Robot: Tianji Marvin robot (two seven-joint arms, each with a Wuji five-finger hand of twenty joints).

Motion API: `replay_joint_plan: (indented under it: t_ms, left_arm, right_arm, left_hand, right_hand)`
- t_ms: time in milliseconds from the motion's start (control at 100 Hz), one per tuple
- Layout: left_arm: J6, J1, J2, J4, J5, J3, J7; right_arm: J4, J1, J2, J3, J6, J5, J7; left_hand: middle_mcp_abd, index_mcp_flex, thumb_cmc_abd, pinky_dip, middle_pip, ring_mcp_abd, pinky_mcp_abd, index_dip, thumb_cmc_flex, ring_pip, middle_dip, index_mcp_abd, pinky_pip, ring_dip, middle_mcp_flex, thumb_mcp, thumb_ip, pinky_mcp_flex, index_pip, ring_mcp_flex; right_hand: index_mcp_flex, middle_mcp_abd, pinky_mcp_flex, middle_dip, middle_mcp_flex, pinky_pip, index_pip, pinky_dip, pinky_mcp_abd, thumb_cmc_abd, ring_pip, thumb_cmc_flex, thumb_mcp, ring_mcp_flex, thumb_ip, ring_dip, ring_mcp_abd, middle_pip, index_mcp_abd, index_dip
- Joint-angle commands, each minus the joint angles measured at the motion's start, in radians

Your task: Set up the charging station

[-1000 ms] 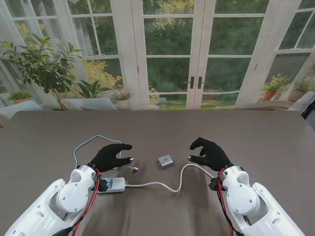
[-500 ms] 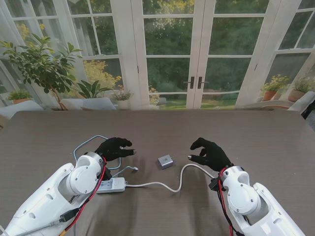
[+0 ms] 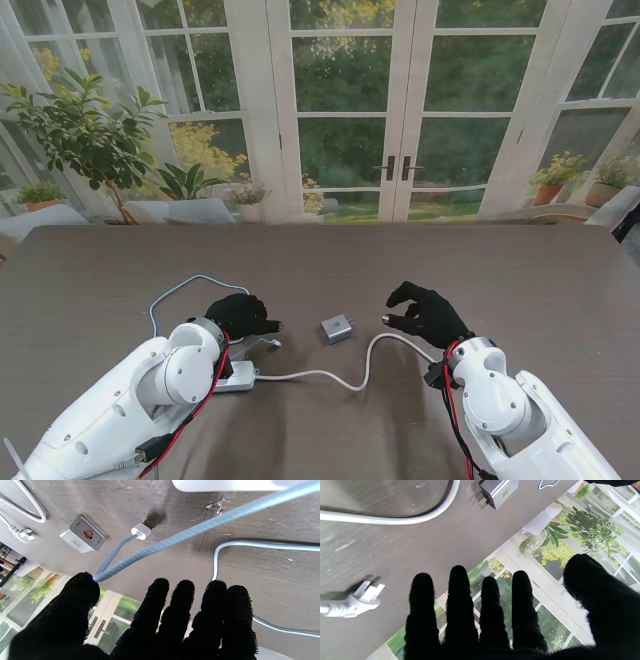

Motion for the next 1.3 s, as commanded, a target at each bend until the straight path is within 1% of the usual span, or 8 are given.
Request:
replay_joint_plan:
  t_ms: [0, 210, 280, 530, 820, 1030, 1240, 1290]
  left_arm:
    - [0.019, 0.003, 0.000, -0.021, -0.012, 0.004, -0.029]
    - [0.072, -0.014, -0.003, -0.023, -0.011, 0.037, -0.028]
    - [0.076, -0.021, -0.002, -0.019, -0.006, 0.049, -0.033]
    - [0.098, -0.044, 0.007, -0.014, 0.030, 0.093, -0.064]
    - [0.107, -0.076, 0.013, 0.005, 0.063, 0.130, -0.087]
    - [0.106, -0.091, 0.024, 0.009, 0.096, 0.153, -0.124]
    - [0.104, -0.106, 0.028, 0.017, 0.110, 0.171, -0.142]
    - [0.105, -0.108, 0.028, 0.018, 0.109, 0.174, -0.142]
  right_arm:
    - [0.001, -0.002, -0.001, -0.002, 0.001, 0.002, 0.018]
    - [0.002, 0.001, -0.001, -0.003, 0.003, 0.007, 0.023]
    - [0.002, 0.001, -0.001, -0.003, 0.005, 0.009, 0.023]
    - [0.001, 0.001, -0.001, -0.001, 0.009, 0.017, 0.029]
    - [0.000, 0.000, 0.000, 0.002, 0.008, 0.024, 0.033]
    - [-0.003, -0.001, 0.001, 0.003, 0.011, 0.028, 0.042]
    - [-0.005, -0.002, 0.001, 0.004, 0.015, 0.031, 0.046]
    - [-0.006, -0.002, 0.001, 0.004, 0.016, 0.031, 0.046]
  left_hand:
    - [0.029, 0.032, 0.021, 0.004, 0.015, 0.038, 0.036, 0.021, -0.052, 0.035, 0.013, 0.035, 0.066, 0.020, 0.027, -0.026, -0.022, 0.020, 0.029, 0.038]
    - [0.023, 0.114, 0.023, 0.056, 0.080, 0.048, 0.074, 0.105, -0.066, 0.140, 0.071, 0.011, 0.202, 0.060, 0.116, -0.035, -0.021, 0.120, 0.132, 0.150]
    - [0.010, 0.126, 0.022, 0.068, 0.110, 0.036, 0.060, 0.131, -0.069, 0.166, 0.109, -0.006, 0.229, 0.075, 0.132, -0.032, -0.022, 0.129, 0.160, 0.162]
    - [-0.022, 0.165, -0.017, 0.091, 0.181, 0.018, 0.061, 0.193, -0.081, 0.238, 0.206, -0.035, 0.293, 0.107, 0.199, 0.017, -0.028, 0.189, 0.254, 0.231]
    - [-0.051, 0.171, -0.062, 0.092, 0.223, -0.010, 0.060, 0.223, -0.082, 0.286, 0.253, -0.055, 0.342, 0.123, 0.235, 0.127, -0.042, 0.242, 0.333, 0.286]
    - [-0.102, 0.144, -0.099, 0.105, 0.321, -0.061, 0.016, 0.249, -0.074, 0.385, 0.356, -0.089, 0.417, 0.171, 0.239, 0.196, -0.054, 0.268, 0.449, 0.314]
    - [-0.127, 0.129, -0.137, 0.105, 0.371, -0.090, -0.001, 0.247, -0.025, 0.434, 0.404, -0.100, 0.454, 0.189, 0.244, 0.276, -0.066, 0.300, 0.509, 0.342]
    - [-0.130, 0.127, -0.147, 0.104, 0.383, -0.092, 0.001, 0.237, 0.006, 0.446, 0.411, -0.108, 0.464, 0.192, 0.252, 0.271, -0.101, 0.310, 0.530, 0.354]
  right_hand:
    - [0.013, 0.000, 0.003, -0.009, 0.022, -0.025, -0.399, 0.018, -0.011, 0.020, -0.021, -0.031, -0.020, 0.020, 0.005, -0.774, -0.002, -0.008, 0.007, -0.012]
    - [0.016, 0.001, 0.005, -0.008, 0.027, -0.027, -0.402, 0.021, -0.011, 0.026, -0.021, -0.031, -0.024, 0.023, 0.006, -0.773, -0.002, -0.010, 0.009, -0.013]
    - [0.018, 0.002, 0.005, -0.008, 0.030, -0.028, -0.402, 0.021, -0.010, 0.028, -0.021, -0.031, -0.025, 0.023, 0.007, -0.773, -0.002, -0.011, 0.011, -0.013]
    - [0.023, 0.004, 0.005, -0.007, 0.038, -0.031, -0.403, 0.023, -0.010, 0.035, -0.022, -0.034, -0.029, 0.026, 0.007, -0.773, 0.000, -0.012, 0.012, -0.013]
    - [0.030, 0.005, 0.006, -0.007, 0.043, -0.035, -0.405, 0.026, -0.010, 0.039, -0.023, -0.032, -0.030, 0.028, 0.008, -0.772, 0.003, -0.013, 0.016, -0.013]
    - [0.036, 0.008, 0.006, -0.007, 0.048, -0.038, -0.406, 0.027, -0.009, 0.043, -0.024, -0.032, -0.031, 0.029, 0.008, -0.772, 0.004, -0.016, 0.021, -0.014]
    - [0.041, 0.008, 0.007, -0.006, 0.053, -0.042, -0.408, 0.029, -0.008, 0.048, -0.024, -0.032, -0.033, 0.031, 0.009, -0.771, 0.004, -0.017, 0.022, -0.014]
    - [0.042, 0.009, 0.008, -0.006, 0.054, -0.042, -0.408, 0.030, -0.007, 0.049, -0.024, -0.032, -0.033, 0.032, 0.009, -0.771, 0.005, -0.017, 0.023, -0.014]
